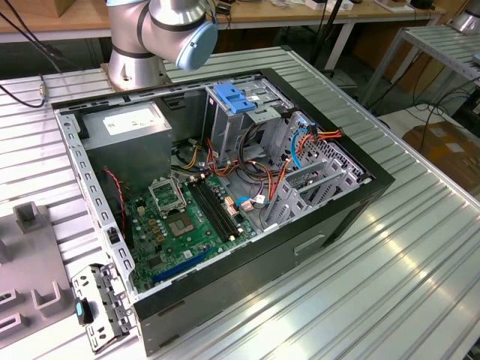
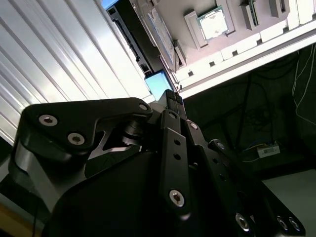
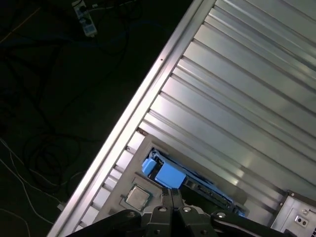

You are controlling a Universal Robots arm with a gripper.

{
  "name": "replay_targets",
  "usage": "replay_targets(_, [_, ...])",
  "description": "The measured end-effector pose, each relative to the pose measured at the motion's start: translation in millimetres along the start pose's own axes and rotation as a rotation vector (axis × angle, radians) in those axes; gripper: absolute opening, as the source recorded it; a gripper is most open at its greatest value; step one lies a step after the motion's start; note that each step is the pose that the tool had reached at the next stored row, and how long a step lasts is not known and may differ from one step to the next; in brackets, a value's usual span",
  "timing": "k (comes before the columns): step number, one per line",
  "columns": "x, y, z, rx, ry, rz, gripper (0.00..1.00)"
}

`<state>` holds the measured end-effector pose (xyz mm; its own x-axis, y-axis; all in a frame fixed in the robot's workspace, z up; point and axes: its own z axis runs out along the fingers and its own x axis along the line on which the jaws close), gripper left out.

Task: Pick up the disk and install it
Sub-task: 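Pick up the disk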

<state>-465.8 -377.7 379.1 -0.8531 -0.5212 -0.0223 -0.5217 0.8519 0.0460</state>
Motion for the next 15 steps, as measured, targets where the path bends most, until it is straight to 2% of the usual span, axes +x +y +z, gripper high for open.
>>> replay_targets(2, [0.0, 0.0, 0.0, -0.0007, 0.0015, -0.032, 0.11])
replay_targets(15, [0.0, 0.0, 0.0, -0.0033, 0.0068, -0.145, 0.11])
